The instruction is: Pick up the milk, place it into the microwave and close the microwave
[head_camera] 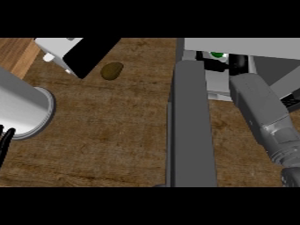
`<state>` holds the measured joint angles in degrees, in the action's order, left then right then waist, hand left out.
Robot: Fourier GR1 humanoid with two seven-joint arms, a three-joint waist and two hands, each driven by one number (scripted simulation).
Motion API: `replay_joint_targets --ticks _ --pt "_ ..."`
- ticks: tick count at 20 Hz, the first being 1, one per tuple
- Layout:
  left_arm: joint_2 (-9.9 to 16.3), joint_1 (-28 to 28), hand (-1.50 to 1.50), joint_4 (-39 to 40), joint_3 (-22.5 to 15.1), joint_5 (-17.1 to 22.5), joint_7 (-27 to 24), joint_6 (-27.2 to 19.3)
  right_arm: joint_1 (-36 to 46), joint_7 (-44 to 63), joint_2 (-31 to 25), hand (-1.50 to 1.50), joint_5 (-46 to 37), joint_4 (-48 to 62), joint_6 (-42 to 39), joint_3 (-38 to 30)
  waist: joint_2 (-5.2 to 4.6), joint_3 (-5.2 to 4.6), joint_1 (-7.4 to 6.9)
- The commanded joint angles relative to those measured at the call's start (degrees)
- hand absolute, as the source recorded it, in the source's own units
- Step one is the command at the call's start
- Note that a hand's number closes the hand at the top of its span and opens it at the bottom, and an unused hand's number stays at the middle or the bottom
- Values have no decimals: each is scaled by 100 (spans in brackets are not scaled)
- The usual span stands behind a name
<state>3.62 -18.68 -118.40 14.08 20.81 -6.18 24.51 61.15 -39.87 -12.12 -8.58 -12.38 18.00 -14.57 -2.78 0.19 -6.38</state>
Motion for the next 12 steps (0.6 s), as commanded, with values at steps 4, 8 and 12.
replay_joint_targets --ticks 4,8,12 --pt "71 108 -150 -82 -35 -125 36 -2 235 316 -228 150 179 281 1149 -392 -92 7 -183" --pt "56 258 -150 -135 -169 -346 109 -93 265 178 -304 150 -85 365 1712 -211 -137 10 -235" --pt "120 321 -150 -33 -157 -456 90 -72 360 242 -303 -150 -493 541 2401 124 -201 3 -391"
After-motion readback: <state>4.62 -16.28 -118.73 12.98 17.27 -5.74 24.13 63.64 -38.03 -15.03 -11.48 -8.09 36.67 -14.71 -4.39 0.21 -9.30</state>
